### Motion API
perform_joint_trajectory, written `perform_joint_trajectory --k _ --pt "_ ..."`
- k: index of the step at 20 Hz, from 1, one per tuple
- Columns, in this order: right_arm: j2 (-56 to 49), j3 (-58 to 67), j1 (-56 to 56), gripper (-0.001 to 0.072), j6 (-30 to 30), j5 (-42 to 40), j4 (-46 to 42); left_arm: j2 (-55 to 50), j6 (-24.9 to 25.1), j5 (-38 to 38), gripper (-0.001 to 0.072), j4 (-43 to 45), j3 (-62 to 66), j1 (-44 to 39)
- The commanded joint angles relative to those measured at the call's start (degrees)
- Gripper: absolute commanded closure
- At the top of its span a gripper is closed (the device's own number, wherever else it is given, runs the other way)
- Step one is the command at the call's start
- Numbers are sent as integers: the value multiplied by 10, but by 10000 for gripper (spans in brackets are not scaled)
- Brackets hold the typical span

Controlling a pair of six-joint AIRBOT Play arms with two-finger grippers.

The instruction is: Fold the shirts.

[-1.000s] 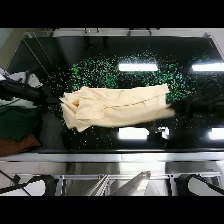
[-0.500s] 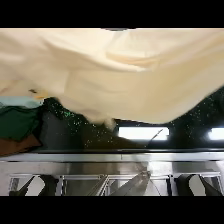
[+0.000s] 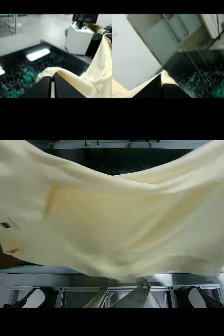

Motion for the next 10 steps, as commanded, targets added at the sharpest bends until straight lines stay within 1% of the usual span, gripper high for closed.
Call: perform_joint_trajectory --k 1,3,5,7,8,9,10 --pt "-73 -80 81 695 8 -83 -149 -98 -22 65 685 275 -34 -175" --pt "-140 -116 97 695 -15 -152 -163 -179 -22 135 684 350 -60 -247" --pt "-226 -118 100 695 -49 -202 -153 -274 -29 177 684 376 -39 -285" --pt "-309 -107 100 695 -123 -241 -83 -378 -59 192 685 369 28 -299" --pt "-345 -93 98 683 -151 -244 -47 -422 -73 191 686 369 70 -301" --pt "-370 -76 95 485 -159 -241 -32 -460 -86 179 669 369 113 -301" --pt "-384 -56 89 273 -159 -235 -43 -483 -99 162 429 373 148 -297"
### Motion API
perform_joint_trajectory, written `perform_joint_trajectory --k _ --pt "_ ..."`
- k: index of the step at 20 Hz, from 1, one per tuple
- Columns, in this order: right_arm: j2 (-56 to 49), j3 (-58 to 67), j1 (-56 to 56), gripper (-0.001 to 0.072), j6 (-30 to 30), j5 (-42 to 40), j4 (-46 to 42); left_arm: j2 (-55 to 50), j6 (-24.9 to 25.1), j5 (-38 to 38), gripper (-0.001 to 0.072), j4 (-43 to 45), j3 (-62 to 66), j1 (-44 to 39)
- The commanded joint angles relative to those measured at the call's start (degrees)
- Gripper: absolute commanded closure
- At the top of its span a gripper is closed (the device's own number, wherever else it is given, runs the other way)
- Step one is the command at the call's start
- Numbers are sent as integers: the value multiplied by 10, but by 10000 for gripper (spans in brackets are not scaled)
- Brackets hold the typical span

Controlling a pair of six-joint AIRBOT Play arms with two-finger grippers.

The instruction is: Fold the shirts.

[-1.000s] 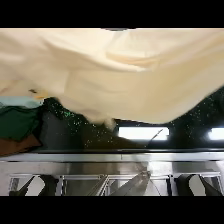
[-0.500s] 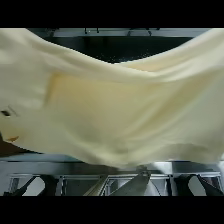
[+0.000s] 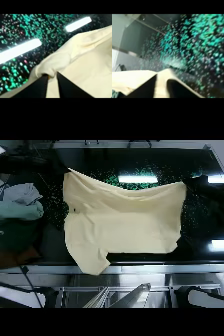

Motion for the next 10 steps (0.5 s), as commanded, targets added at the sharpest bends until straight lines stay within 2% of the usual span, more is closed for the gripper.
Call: perform_joint_trajectory --k 1,2,3,5,6,8,10 --pt "-80 46 -15 249 -51 -12 2 -117 -64 -25 276 35 118 -7" --pt "-77 65 -35 249 -35 12 -53 -118 -81 -47 80 42 132 5" --pt "-70 83 -59 249 0 38 -128 -108 -109 -65 3 60 129 22" --pt "-54 99 -110 249 84 97 -304 -68 -143 -106 3 99 76 58" --pt "-51 99 -131 249 101 141 -371 -45 -152 -132 3 111 34 74" --pt "-51 67 -153 252 99 207 -432 10 -151 -172 4 124 -89 96" --pt "-51 12 -156 255 102 223 -487 70 -138 -160 4 142 -232 106"
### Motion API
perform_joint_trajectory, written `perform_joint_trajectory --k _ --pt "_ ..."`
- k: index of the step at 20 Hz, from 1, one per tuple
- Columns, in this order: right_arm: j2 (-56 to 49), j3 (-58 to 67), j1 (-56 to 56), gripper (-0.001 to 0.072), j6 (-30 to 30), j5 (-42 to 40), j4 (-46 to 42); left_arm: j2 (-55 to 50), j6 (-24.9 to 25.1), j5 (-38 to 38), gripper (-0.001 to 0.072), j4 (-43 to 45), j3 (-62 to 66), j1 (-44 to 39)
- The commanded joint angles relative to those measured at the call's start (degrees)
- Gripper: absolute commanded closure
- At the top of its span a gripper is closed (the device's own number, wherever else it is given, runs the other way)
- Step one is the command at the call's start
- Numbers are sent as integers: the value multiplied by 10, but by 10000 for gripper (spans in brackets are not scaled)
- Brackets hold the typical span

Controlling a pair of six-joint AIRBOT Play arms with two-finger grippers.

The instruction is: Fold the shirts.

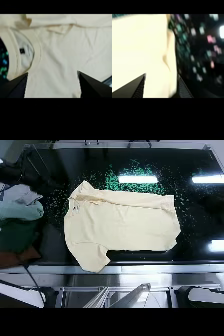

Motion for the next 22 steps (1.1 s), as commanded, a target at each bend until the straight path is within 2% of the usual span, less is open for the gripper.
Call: perform_joint_trajectory --k 1,4,6,7,8,14,15,16,17,20,21,22 --pt "0 -75 -22 256 35 70 -159 94 0 -10 4 51 -222 24" --pt "0 -148 -22 255 37 78 -159 149 23 46 11 72 -394 17" --pt "0 -185 -15 260 37 89 -160 157 33 65 11 77 -462 7" --pt "0 -200 -9 351 37 89 -163 156 36 75 11 76 -485 1" --pt "0 -214 -3 371 36 87 -161 155 36 85 11 76 -504 -7" --pt "0 -235 74 371 34 30 -134 77 36 113 11 64 -506 -78" --pt "0 -234 86 371 32 15 -117 64 36 115 144 54 -494 -89" --pt "0 -234 95 372 28 3 -102 50 36 118 240 50 -478 -100" --pt "0 -234 101 372 28 -7 -90 40 36 118 285 50 -462 -108" --pt "0 -234 104 373 28 -39 -67 29 35 127 298 49 -432 -120" --pt "0 -234 104 448 28 -51 -57 29 36 135 524 42 -428 -119" --pt "0 -233 104 700 28 -53 -51 29 37 134 699 40 -425 -119"
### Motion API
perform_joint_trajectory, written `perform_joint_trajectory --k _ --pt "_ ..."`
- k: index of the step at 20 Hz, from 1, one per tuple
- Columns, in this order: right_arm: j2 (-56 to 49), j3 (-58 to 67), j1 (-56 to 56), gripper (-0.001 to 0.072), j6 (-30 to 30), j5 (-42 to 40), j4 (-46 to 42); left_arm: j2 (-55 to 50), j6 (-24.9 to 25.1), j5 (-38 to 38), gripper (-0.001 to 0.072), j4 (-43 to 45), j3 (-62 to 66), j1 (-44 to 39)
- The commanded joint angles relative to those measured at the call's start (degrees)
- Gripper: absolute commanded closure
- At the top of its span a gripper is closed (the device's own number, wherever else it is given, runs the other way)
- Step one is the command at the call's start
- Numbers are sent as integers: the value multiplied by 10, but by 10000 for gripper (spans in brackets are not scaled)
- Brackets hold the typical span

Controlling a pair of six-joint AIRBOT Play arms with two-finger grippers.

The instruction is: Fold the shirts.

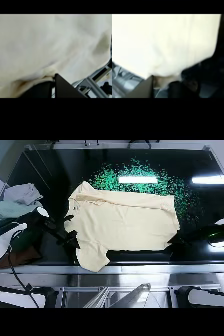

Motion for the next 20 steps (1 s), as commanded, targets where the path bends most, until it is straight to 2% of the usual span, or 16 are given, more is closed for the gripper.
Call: perform_joint_trajectory --k 1,4,7,9,10,13,15,17,20 --pt "2 5 5 694 0 -50 28 -7 -1 49 685 -7 23 -7" --pt "25 37 -21 695 22 19 -35 4 0 14 685 -3 44 3" --pt "96 70 -85 695 70 46 -23 55 -2 13 685 -5 46 40" --pt "157 85 -124 695 72 63 54 109 0 3 685 -25 46 73" --pt "193 91 -138 695 61 80 112 142 11 -6 685 -62 46 90" --pt "306 113 -160 695 21 128 310 273 120 -63 685 -284 51 144" --pt "390 141 -170 695 -7 111 447 377 154 -76 685 -395 96 185" --pt "466 189 -184 695 -24 44 528 483 170 -33 685 -446 183 245" --pt "512 297 -183 695 -40 -45 545 602 188 83 683 -448 338 376"
